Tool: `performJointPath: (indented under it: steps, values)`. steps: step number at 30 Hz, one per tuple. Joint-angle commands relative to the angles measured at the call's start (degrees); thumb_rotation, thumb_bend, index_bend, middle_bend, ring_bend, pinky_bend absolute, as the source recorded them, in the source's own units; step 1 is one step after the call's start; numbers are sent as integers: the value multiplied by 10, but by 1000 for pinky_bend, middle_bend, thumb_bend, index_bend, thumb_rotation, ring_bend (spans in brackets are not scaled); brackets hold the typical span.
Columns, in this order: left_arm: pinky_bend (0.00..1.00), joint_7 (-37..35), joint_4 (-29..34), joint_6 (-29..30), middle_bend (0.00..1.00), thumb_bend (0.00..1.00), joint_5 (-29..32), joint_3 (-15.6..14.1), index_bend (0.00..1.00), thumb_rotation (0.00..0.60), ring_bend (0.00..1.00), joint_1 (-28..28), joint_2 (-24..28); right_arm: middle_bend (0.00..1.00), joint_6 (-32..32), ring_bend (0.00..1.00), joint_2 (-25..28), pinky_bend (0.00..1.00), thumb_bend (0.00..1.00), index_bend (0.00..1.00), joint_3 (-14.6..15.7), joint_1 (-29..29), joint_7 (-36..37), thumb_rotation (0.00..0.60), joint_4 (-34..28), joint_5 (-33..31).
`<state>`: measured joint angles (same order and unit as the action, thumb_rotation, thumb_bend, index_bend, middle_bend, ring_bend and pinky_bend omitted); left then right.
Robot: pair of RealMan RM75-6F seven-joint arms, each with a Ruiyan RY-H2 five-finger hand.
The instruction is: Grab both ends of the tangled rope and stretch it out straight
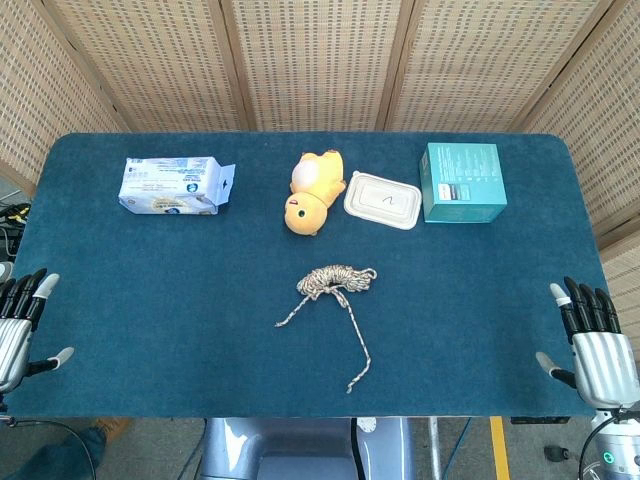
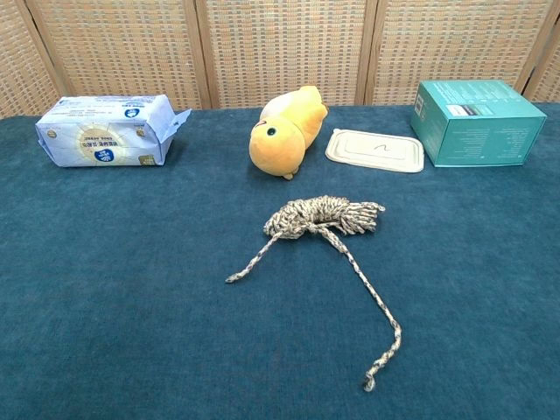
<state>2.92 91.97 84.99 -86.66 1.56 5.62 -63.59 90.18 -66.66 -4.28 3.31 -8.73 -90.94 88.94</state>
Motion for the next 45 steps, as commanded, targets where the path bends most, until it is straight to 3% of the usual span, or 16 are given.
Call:
performJointPath:
  steps: [1,12,18,24,35,39,45]
  values:
    - [0,1,0,0,0,0,1,0,0,600,0,0,-1,0,-1,0,0,0,0,0,1,0,-1,600,0,0]
    - [0,1,2,4,0,0,0,2,0,600,0,-2,-2,0,-32,0,4,0,0,67,7,18,-17,600,-10,14]
    - [0,5,6,0,0,0,1,1,0,600,0,0,-1,0,-114,0,19,0,0,235,8,102,3,600,-10,91]
    - [0,22,7,-7,0,0,5,2,0,600,0,3,-7,14,-217,0,23,0,2,299,15,189,27,600,-18,146]
    - [0,49,8,-18,0,0,12,3,0,600,0,9,-17,29,-401,0,-32,0,132,352,-2,305,-43,600,-73,110]
    - [0,52,6,-24,0,0,14,2,0,600,0,11,-20,29,-478,0,-95,0,175,377,-5,339,-127,600,-62,59]
    - [0,53,5,-31,0,0,17,2,0,600,0,14,-21,38,-489,0,-152,0,242,435,-8,344,-187,600,-50,-8]
